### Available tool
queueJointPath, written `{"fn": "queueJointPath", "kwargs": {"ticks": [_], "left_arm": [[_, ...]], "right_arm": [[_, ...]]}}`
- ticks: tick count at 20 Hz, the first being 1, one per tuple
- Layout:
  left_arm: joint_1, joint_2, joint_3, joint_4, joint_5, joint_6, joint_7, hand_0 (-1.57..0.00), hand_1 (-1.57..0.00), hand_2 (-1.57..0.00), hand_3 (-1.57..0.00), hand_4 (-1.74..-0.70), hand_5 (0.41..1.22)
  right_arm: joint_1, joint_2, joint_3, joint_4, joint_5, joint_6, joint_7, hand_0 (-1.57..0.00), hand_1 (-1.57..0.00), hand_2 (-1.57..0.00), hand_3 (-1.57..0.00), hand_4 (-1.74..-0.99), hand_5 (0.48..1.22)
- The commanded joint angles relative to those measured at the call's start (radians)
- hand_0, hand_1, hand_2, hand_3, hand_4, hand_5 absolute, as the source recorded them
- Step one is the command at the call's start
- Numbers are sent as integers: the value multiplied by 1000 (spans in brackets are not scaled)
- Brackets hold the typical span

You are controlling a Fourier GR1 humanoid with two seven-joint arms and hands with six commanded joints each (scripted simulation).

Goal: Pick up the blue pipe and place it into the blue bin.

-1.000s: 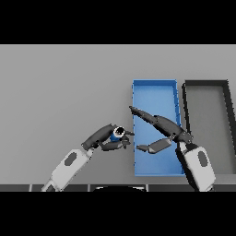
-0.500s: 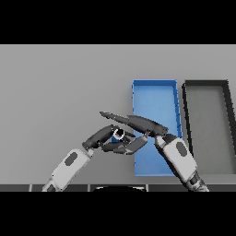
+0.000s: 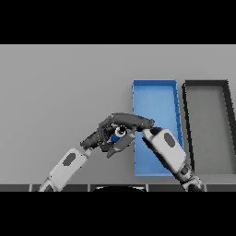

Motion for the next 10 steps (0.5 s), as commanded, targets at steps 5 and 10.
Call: {"fn": "queueJointPath", "kwargs": {"ticks": [5, 10], "left_arm": [[39, -76, 50, 1, 37, -20, -13, -1363, -1344, -1254, -1312, -1686, 1221], [41, -106, 91, 8, 26, -52, -6, -1503, -1497, -1401, -1486, -1723, 1221]], "right_arm": [[18, -21, 60, 10, -61, -47, -141, -1392, -1388, -1396, -1320, -1452, 968], [-22, -104, 112, -2, -17, -95, -217, -1512, -1511, -1514, -1489, -1470, 1138]]}}
